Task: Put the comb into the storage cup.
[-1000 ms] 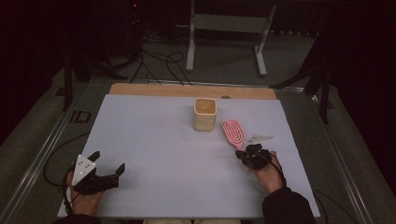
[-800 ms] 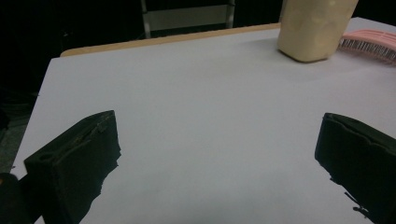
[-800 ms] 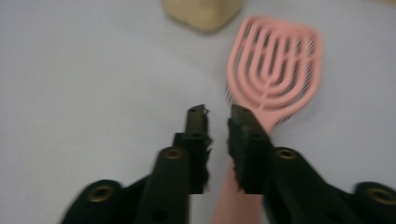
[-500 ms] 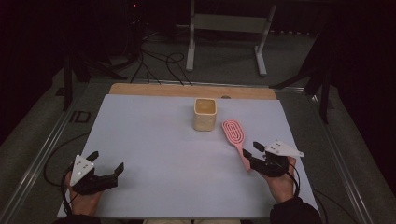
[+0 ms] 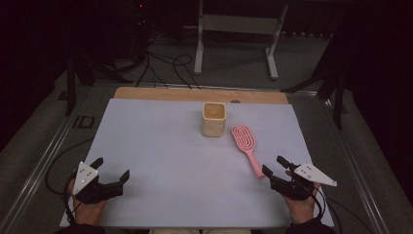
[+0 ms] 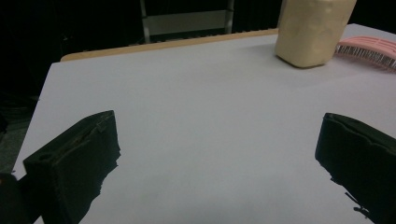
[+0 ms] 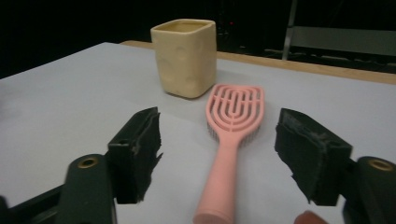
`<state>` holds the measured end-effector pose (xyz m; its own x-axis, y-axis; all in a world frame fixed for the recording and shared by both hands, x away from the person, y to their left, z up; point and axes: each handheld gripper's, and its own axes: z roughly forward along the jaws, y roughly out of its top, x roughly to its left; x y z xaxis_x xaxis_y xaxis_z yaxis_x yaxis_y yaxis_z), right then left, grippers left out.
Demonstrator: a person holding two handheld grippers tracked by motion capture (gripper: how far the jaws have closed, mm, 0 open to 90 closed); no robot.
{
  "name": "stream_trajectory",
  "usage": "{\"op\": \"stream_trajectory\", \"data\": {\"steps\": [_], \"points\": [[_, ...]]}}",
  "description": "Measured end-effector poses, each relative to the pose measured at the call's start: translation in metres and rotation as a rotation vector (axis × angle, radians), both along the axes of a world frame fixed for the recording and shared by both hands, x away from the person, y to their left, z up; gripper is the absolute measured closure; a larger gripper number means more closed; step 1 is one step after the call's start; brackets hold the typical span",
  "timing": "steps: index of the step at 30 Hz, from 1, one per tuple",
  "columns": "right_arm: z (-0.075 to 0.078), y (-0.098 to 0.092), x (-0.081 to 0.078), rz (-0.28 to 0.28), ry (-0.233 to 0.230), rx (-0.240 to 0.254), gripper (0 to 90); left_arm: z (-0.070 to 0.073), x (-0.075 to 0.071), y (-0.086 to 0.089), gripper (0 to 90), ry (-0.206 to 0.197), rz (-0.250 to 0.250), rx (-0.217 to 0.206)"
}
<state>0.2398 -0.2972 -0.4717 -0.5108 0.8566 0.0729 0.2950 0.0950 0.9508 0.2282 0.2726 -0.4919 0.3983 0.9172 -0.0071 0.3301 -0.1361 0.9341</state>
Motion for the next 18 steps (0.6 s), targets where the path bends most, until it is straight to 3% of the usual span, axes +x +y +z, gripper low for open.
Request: {"op": "stream_trajectory", "data": {"steps": [3, 5, 9, 18], "points": [[-0.0036, -0.0027, -0.0015, -0.009, -0.003, 0.000, 29.3, 0.0001, 0.0006, -0.0001, 0.4, -0.002, -0.002, -0.001], [-0.0042, -0.0038, -0.0015, -0.028, -0.004, 0.002, 21.4, -0.0001, 0.0012, -0.0004, 0.4, -0.001, -0.004, 0.002], [-0.0044, -0.0046, -0.0019, -0.050, -0.008, -0.003, 14.9, -0.0005, 0.0014, -0.0019, 0.3, -0.002, -0.007, 0.007], [-0.0079, -0.0040, 0.0004, -0.057, 0.017, -0.007, 13.8, -0.0020, 0.0026, -0.0040, 0.2, 0.005, -0.015, 0.012]]}}
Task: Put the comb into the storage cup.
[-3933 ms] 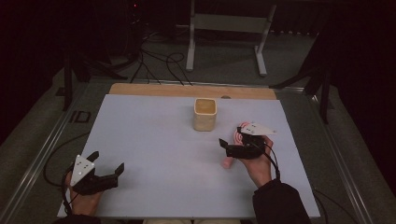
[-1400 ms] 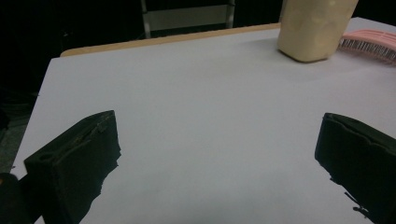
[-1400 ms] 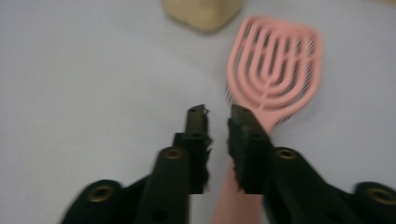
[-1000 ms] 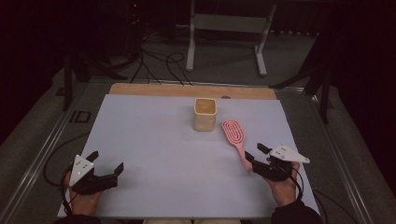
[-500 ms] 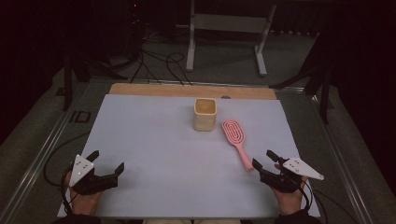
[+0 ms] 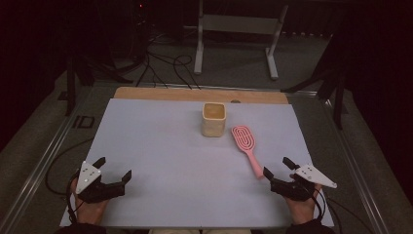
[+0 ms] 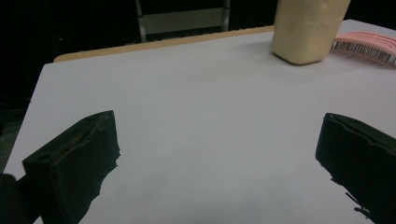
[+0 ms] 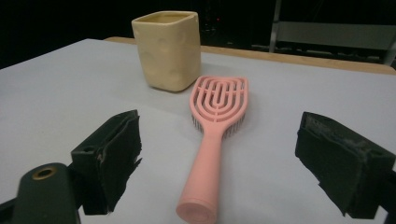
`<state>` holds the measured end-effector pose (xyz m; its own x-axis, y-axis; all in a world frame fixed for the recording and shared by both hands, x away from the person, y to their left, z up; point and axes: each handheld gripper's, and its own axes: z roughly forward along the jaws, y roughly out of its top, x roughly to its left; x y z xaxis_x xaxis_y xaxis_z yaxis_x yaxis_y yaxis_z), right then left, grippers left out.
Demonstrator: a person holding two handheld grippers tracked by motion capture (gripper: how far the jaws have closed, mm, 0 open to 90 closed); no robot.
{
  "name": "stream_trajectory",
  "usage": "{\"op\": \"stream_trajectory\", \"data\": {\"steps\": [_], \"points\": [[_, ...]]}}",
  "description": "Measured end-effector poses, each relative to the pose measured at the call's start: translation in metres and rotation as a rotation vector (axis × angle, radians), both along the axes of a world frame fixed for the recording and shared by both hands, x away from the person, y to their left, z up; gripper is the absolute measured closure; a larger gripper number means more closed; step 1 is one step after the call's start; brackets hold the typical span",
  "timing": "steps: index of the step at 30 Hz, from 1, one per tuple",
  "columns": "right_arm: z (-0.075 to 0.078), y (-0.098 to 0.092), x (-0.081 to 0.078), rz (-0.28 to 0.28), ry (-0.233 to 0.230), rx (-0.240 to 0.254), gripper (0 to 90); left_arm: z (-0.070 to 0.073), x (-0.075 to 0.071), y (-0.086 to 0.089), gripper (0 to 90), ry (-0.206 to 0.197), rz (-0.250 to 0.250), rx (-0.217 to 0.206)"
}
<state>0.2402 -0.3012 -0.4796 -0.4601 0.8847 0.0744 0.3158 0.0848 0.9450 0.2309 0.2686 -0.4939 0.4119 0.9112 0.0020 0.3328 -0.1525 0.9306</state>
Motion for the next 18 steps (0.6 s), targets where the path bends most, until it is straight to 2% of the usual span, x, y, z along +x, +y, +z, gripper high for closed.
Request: {"op": "stream_trajectory", "data": {"steps": [11, 18], "points": [[-0.0016, 0.0010, 0.0036, -0.006, 0.040, -0.002, 9.3, -0.0008, 0.0008, -0.0002, 0.3, 0.003, 0.003, 0.003], [-0.0034, 0.0042, 0.0065, 0.023, 0.077, 0.002, 9.3, -0.0014, 0.0009, -0.0007, 0.3, 0.004, 0.005, 0.004]]}}
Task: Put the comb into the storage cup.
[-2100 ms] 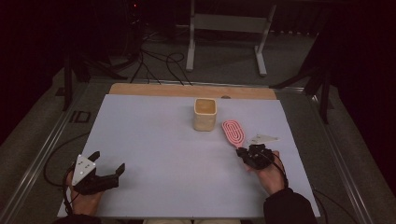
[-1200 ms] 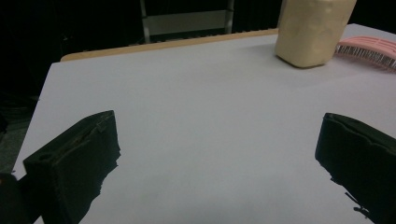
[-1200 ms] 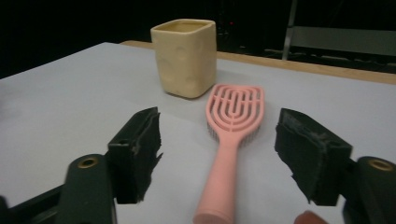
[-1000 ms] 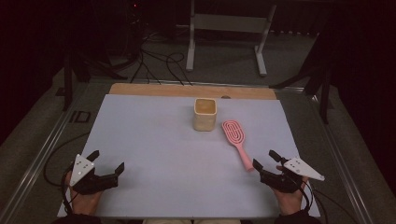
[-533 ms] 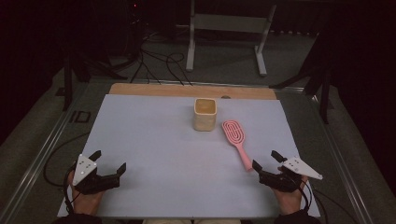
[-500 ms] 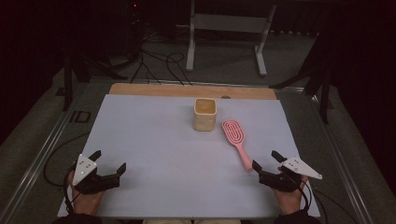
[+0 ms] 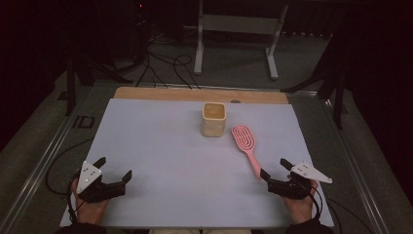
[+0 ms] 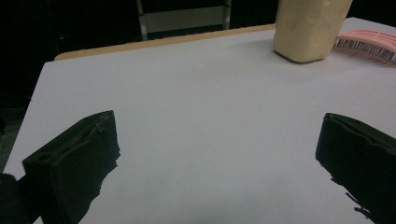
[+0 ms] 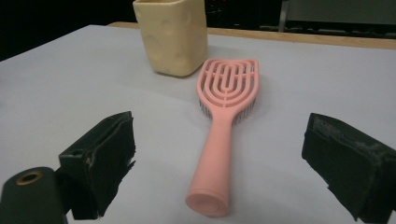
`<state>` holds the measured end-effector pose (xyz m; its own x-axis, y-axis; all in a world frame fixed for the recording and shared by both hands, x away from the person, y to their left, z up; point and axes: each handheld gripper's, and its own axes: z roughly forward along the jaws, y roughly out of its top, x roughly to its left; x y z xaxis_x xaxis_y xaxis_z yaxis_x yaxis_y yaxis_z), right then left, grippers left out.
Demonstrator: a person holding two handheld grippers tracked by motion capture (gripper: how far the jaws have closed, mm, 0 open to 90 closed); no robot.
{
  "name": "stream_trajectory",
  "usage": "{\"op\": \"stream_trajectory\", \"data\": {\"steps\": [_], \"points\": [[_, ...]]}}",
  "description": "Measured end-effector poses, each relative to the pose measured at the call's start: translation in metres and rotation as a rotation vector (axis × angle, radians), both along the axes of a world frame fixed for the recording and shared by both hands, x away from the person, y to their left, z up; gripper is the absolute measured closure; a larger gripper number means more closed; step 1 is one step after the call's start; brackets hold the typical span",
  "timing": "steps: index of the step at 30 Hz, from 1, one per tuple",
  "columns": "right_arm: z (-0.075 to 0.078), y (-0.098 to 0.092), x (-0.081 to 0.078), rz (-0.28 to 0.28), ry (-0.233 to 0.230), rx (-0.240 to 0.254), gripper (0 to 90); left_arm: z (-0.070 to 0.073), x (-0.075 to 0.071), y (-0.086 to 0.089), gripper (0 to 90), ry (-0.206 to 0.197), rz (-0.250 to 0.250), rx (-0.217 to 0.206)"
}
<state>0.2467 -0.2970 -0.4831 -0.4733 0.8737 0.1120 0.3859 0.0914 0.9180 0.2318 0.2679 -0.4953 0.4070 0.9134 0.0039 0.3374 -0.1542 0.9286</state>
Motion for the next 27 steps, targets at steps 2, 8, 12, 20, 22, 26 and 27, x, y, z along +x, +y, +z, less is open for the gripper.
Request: {"op": "stream_trajectory", "data": {"steps": [2, 8, 12, 20, 22, 26, 27], "points": [[0.002, -0.001, 0.001, 0.004, 0.006, 0.005, 9.3, -0.001, 0.000, 0.000, 0.3, 0.004, 0.002, 0.000], [0.010, 0.001, 0.004, 0.011, 0.032, 0.007, 9.2, 0.000, -0.001, 0.002, 0.3, 0.003, 0.014, -0.004], [0.015, 0.006, 0.006, 0.025, 0.057, -0.012, 9.2, -0.001, -0.001, 0.003, 0.3, 0.004, 0.017, -0.009], [0.025, 0.012, 0.014, 0.029, 0.086, -0.053, 9.2, -0.001, -0.001, 0.001, 0.2, 0.006, 0.016, -0.006], [0.028, 0.013, 0.017, 0.026, 0.092, -0.060, 9.2, -0.001, -0.001, 0.002, 0.3, 0.007, 0.016, -0.007], [0.034, 0.018, 0.024, 0.025, 0.102, -0.081, 9.2, -0.001, -0.001, 0.001, 0.3, 0.007, 0.015, -0.005], [0.036, 0.019, 0.026, 0.025, 0.105, -0.084, 9.2, -0.001, -0.001, 0.001, 0.3, 0.007, 0.015, -0.004]]}}
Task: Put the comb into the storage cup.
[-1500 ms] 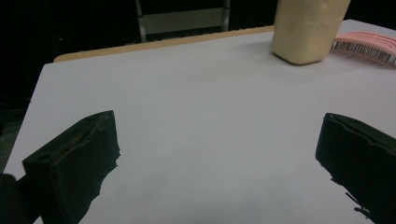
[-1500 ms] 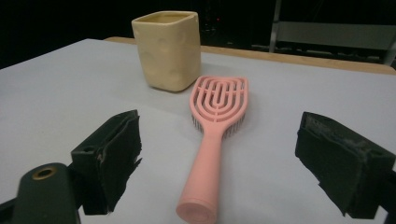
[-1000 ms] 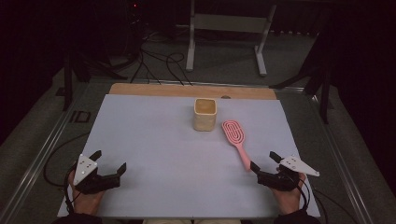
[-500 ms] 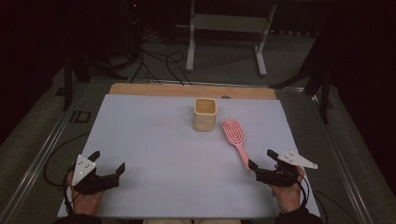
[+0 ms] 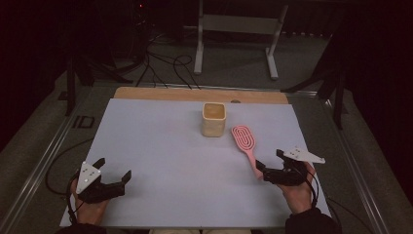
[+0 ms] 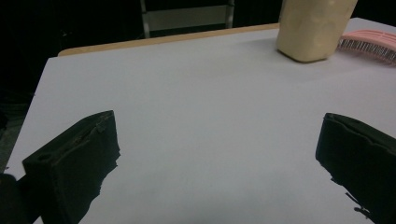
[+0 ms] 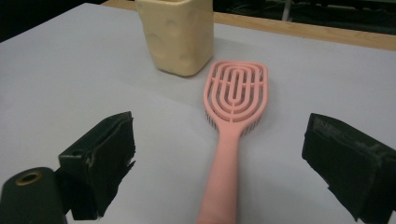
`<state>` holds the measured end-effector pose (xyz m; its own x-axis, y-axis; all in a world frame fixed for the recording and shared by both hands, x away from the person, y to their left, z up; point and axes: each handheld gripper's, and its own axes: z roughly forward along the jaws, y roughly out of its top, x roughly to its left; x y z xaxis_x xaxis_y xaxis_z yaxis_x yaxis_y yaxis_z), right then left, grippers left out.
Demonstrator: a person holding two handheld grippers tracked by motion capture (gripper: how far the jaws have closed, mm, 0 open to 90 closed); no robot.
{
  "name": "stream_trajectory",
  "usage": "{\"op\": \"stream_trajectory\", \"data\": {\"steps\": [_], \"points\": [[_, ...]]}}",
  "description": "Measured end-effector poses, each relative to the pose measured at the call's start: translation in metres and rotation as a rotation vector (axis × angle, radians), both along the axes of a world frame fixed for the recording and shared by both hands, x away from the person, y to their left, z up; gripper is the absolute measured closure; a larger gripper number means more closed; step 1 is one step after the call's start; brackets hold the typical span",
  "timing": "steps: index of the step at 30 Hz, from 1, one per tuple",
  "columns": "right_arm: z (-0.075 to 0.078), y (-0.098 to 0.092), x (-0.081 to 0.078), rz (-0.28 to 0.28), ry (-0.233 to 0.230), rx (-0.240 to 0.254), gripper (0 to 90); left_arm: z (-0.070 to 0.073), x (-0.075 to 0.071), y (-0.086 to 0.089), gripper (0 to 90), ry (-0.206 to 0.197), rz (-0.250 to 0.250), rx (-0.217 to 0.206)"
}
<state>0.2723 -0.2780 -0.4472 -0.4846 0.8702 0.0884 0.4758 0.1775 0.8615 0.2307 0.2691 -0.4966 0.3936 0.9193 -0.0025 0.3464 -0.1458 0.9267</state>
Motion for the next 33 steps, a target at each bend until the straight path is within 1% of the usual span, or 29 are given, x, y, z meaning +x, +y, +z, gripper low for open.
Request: {"op": "stream_trajectory", "data": {"steps": [3, 4, 6, 12, 18, 32, 33], "points": [[0.003, 0.003, 0.004, -0.001, 0.010, -0.015, 9.2, 0.000, 0.000, 0.000, 0.3, 0.000, 0.000, 0.000], [0.005, 0.006, 0.008, -0.001, 0.018, -0.032, 9.2, 0.000, 0.000, 0.000, 0.3, -0.001, 0.001, -0.003], [0.007, 0.008, 0.012, 0.002, 0.025, -0.051, 9.2, 0.000, 0.000, 0.000, 0.3, -0.001, 0.001, -0.003], [0.010, 0.013, 0.022, -0.003, 0.056, -0.079, 9.2, 0.000, 0.000, 0.000, 0.3, -0.001, 0.001, -0.004], [0.012, 0.017, 0.029, -0.009, 0.083, -0.098, 9.2, 0.000, 0.000, 0.000, 0.3, -0.001, 0.000, -0.002], [0.015, 0.024, 0.042, -0.009, 0.121, -0.134, 9.2, 0.000, 0.000, 0.000, 0.3, 0.000, -0.001, 0.000], [0.016, 0.025, 0.045, -0.007, 0.130, -0.142, 9.2, 0.000, 0.000, 0.000, 0.3, 0.001, -0.002, 0.001]]}}
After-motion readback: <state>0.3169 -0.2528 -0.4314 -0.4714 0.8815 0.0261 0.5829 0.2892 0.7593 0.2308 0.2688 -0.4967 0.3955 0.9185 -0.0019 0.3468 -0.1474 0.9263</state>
